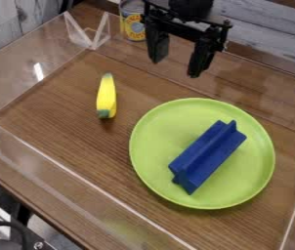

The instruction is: Put the banana in the green plate

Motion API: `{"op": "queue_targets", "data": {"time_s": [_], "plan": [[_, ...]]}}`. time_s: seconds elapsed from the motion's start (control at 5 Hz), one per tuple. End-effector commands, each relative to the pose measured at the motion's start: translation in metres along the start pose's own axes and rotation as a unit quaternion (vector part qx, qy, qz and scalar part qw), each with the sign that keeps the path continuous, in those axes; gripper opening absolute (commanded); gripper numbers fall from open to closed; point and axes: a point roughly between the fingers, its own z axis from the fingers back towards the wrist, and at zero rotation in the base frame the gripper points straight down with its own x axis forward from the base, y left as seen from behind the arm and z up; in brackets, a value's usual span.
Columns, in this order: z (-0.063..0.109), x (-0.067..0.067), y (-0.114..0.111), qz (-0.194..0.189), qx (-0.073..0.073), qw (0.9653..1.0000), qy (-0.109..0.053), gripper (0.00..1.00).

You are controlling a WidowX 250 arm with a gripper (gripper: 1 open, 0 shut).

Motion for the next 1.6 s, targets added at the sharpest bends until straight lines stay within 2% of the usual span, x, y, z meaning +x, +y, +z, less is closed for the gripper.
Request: {"op": "queue_targets", "data": {"time_s": [0.0,0.6,1.4], "plan": [[-0.006,-0.002,0.010,0.011,-0.002,0.9999,-0.001,1.00],[-0.019,-0.016,0.078,0.066,-0.010,0.9968,-0.044,1.00],[-0.046,-0.014,0.094,0.082,-0.012,0.9961,-0.031,1.00]]}}
